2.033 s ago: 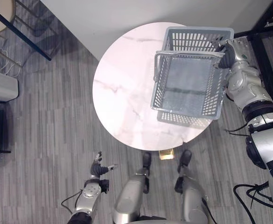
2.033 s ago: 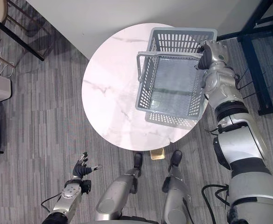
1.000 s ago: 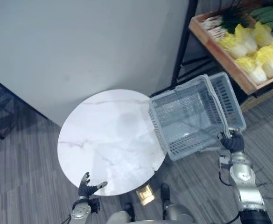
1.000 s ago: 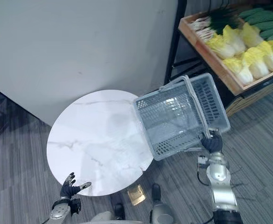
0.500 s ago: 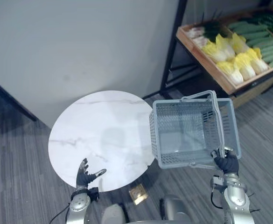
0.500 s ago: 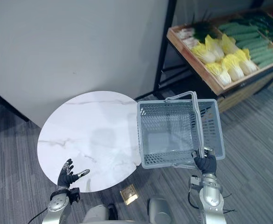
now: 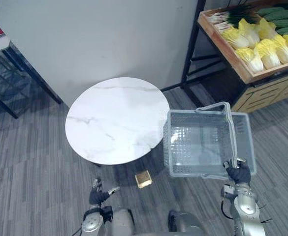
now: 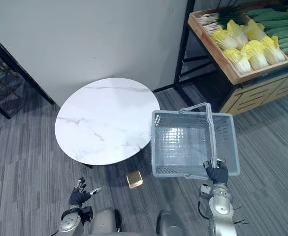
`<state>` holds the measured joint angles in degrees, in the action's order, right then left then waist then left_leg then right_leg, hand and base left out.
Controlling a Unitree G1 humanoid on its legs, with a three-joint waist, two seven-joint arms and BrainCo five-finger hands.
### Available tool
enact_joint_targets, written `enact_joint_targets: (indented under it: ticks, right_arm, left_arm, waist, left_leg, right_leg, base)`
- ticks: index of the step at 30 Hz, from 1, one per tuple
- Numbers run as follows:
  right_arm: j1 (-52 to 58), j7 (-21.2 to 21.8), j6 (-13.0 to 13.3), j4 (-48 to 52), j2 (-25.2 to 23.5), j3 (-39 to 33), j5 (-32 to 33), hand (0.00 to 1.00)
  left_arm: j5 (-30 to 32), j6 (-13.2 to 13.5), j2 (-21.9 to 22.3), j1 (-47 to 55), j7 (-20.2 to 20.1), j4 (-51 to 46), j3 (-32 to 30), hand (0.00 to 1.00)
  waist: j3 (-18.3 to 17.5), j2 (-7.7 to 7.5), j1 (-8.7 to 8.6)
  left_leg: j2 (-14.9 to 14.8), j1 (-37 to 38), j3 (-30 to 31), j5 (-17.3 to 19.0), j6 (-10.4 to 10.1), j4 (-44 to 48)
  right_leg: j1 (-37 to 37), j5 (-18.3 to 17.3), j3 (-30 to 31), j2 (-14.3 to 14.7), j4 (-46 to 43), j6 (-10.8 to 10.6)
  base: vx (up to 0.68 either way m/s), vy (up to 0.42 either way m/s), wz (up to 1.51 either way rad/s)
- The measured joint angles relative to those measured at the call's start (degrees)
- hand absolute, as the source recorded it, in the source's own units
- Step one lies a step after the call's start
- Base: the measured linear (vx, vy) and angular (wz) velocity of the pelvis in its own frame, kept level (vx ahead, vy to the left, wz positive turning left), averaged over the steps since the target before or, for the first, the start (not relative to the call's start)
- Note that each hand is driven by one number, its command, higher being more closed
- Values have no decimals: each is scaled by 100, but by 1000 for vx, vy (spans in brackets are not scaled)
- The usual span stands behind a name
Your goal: Pick vegetable in the basket
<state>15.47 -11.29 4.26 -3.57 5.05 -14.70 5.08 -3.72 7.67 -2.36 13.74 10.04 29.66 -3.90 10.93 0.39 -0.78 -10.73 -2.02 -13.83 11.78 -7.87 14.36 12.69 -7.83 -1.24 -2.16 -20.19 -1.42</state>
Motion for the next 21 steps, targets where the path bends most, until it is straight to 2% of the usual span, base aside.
enact_joint_targets:
  ticks: [6, 8, 11, 12, 13, 14, 15, 16, 17, 18, 19, 20, 21]
  right_arm:
    - [108, 21, -17, -207, -43, -20, 75, 100]
    - [174, 24, -16, -193, -161, -16, 109, 100]
    - [173, 24, -14, -143, -264, 8, 129, 100]
    - [108, 20, -14, -102, -295, 4, 143, 100]
    - [87, 21, -14, -88, -312, 32, 151, 100]
    - [81, 27, -14, -61, -361, 196, 156, 100]
    - [67, 32, -13, -75, -349, 234, 156, 100]
    - [19, 33, 15, -207, -305, 255, 156, 100]
    - [-163, 32, 47, -556, -184, 284, 155, 100]
    - [-291, 32, 47, -728, -135, 290, 154, 100]
    - [-528, 35, 45, -1003, -80, 307, 141, 100]
    - [-611, 38, 44, -1109, -49, 332, 125, 100]
    - [-737, 35, 43, -1219, 55, 348, 113, 100]
  left_arm:
    - [22, 6, -18, -162, 2, 18, -16, 0]
    - [50, 11, -14, -139, 6, 19, -55, 0]
    - [51, 8, -10, -133, 17, 18, -86, 0]
    - [53, 2, -7, -165, 22, 15, -85, 0]
    - [56, 3, -7, -182, 24, 13, -88, 0]
    - [56, 0, -130, -172, 29, 22, -87, 0]
    - [56, -4, -154, -176, 29, 25, -93, 0]
    - [55, -17, -171, -169, 33, 46, -118, 0]
    - [48, -28, -172, -166, 48, 81, -147, 0]
    - [48, -27, -186, -162, 54, 97, -149, 0]
    - [46, -27, -256, -176, 65, 206, -151, 0]
    - [46, -34, -294, -195, 67, 294, -151, 0]
    - [45, -75, -338, -331, 71, 511, -151, 0]
  waist:
    - [-3, -3, -26]
    - [7, -28, -120]
    - [20, -35, -153]
    - [52, -12, -138]
    - [88, -33, -106]
    - [146, -180, -96]
    - [149, -264, -144]
    - [159, -201, -178]
    - [123, -223, -167]
    - [120, -217, -145]
    - [109, -219, -149]
    - [102, -222, -162]
    - [106, -167, -207]
  left_leg:
    - [115, 218, -379, 5, 42, 81]
    - [82, 265, -677, 132, 200, 330]
    - [-71, 294, -1149, 427, 206, 637]
    - [-265, 350, -1575, 627, 203, 676]
    - [-334, 436, -1777, 638, 225, 665]
    - [-396, 658, -2457, 686, 250, 659]
    - [-412, 705, -2653, 737, 231, 659]
    - [-456, 810, -2925, 809, 177, 644]
    - [-506, 1020, -3312, 809, 165, 520]
    - [-495, 1115, -3488, 787, 142, 463]
    - [-443, 1258, -3646, 708, 61, 434]
    - [-438, 1290, -3642, 692, 31, 431]
    - [-466, 1366, -3645, 676, 3, 460]
  right_leg:
    - [-89, 234, 453, 24, 205, -147]
    - [-63, 336, 780, 119, 232, -191]
    - [156, 438, 1200, 343, 245, -230]
    - [269, 353, 978, 350, 326, -64]
    - [296, 345, 683, 240, 265, -19]
    - [573, 265, -600, -300, -123, 116]
    - [589, 161, -1080, -496, -254, 281]
    - [611, 33, -1798, -779, -376, 485]
    - [552, -28, -2583, -1017, -438, 663]
    - [537, -26, -2871, -1088, -452, 663]
    - [589, 164, -3087, -1094, -451, 642]
    - [666, 350, -3015, -1048, -456, 630]
    - [811, 377, -2767, -886, -529, 502]
  base:
    - [7, 86, -42]
    - [-43, 78, -73]
    - [-85, 52, -103]
    - [-143, 69, -152]
    - [-139, 44, -211]
    - [-70, 7, -175]
    - [-63, -39, -180]
    - [32, -64, -153]
    - [71, -80, -169]
    - [187, -106, -213]
    - [193, -122, -173]
    - [270, -165, -193]
    - [243, -143, -136]
